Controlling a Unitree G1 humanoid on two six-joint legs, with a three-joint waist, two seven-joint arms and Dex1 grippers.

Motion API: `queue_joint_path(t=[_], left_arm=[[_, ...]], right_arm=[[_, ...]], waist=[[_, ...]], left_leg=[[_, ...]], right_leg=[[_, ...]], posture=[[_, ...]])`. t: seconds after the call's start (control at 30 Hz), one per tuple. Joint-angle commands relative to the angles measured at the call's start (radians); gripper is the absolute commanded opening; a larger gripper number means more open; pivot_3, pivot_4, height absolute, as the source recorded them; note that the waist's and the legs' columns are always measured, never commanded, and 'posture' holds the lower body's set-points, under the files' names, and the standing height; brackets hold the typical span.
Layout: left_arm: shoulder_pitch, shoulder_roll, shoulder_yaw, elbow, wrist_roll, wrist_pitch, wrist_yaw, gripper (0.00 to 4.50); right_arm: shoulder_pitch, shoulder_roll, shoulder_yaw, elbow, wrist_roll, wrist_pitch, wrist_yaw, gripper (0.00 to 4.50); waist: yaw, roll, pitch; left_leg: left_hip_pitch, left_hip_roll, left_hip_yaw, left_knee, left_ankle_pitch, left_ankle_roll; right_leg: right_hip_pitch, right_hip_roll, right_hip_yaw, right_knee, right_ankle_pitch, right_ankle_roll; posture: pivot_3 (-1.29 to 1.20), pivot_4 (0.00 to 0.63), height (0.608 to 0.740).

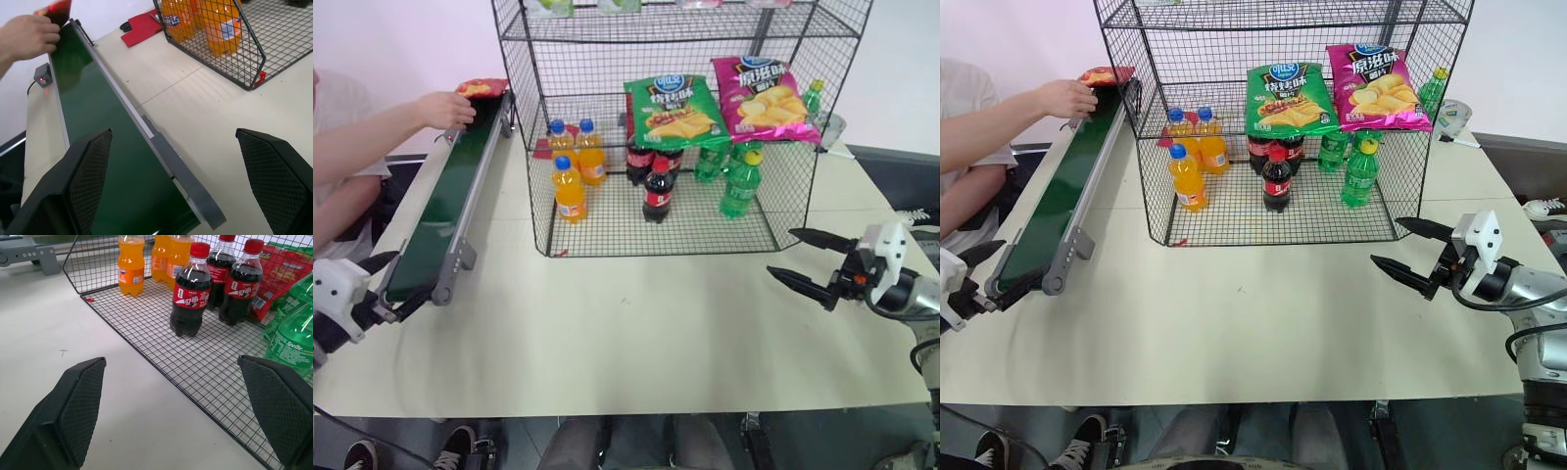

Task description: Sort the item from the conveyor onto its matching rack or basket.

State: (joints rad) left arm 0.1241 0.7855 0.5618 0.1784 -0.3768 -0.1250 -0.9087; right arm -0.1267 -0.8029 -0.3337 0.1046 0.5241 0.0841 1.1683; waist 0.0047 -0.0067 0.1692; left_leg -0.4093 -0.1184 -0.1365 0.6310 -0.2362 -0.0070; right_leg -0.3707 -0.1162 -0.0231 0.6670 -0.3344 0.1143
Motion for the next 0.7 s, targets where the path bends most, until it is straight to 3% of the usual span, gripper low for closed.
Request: queue_joint_path(t=[0.03, 0.7], left_arm=[[0.008, 0.006, 0.016, -0.008, 0.024, -0.040, 0.025, 4.21], [0.056, 0.012, 0.032, -0.006, 0.031, -0.071, 0.053, 4.21]], right_arm=[[-0.021, 0.007, -0.003, -0.033, 0.013, 0.000, -0.003, 4.50], [-0.053, 0.140, 0.153, -0.400, 0.265, 0.269, -0.023, 4.50]], waist=[[0.000, 0.000, 0.000], [0.005, 0.000, 0.000]], left_leg=[[0.000, 0.000, 0.000, 0.000, 0.000, 0.000], [0.000, 0.001, 0.000, 0.000, 0.000, 0.000]], right_leg=[[0.000, 0.000, 0.000, 0.000, 0.000, 0.000], [-0.001, 0.000, 0.000, -0.001, 0.000, 0.000]], posture=[[0.00, 0.150, 0.740], [0.00, 0.150, 0.740]])
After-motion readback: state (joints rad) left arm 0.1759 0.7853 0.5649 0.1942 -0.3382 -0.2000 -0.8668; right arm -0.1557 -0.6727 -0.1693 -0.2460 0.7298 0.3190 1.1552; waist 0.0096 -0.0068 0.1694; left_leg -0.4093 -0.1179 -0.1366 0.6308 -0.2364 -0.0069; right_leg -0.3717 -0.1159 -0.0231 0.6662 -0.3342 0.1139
